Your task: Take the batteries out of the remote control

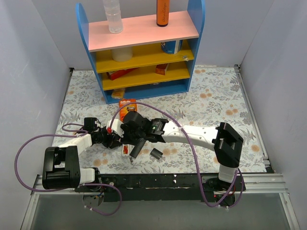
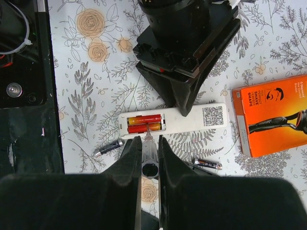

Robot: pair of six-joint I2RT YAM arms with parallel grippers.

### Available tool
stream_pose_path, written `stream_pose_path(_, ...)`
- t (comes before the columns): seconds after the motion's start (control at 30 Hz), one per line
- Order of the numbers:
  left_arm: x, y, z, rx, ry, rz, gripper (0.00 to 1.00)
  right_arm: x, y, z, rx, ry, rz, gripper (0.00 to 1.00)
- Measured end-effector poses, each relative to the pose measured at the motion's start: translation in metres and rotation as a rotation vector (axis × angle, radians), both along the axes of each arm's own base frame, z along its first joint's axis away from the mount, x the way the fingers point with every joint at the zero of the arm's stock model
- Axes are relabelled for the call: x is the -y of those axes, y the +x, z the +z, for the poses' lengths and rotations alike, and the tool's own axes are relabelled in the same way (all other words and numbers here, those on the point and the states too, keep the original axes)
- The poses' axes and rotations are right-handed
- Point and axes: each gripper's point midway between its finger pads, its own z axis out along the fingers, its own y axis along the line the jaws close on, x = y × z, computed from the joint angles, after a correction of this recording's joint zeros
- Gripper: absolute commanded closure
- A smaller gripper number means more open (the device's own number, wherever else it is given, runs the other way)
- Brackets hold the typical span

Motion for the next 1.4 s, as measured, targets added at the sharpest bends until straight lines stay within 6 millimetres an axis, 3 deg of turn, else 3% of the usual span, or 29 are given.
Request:
stream_pose_path(0.43, 0.000, 0.000, -0.001, -0.007, 0.001, 0.004, 0.73, 0.029, 0.000, -0.010, -0.046, 0.053, -0.071, 0.99)
stream_pose_path(0.73, 0.000, 0.000, -0.002, -0.011, 0.003, 0.009, 0.74, 0.052, -0.002, -0.034, -0.076, 0.013, -0.108, 0.99)
stream_pose_path(1.4, 0.000, -0.001, 0.000, -0.037, 0.015, 0.003, 0.68, 0.058, 0.010, -0.028, -0.109, 0.025, -0.144, 0.99)
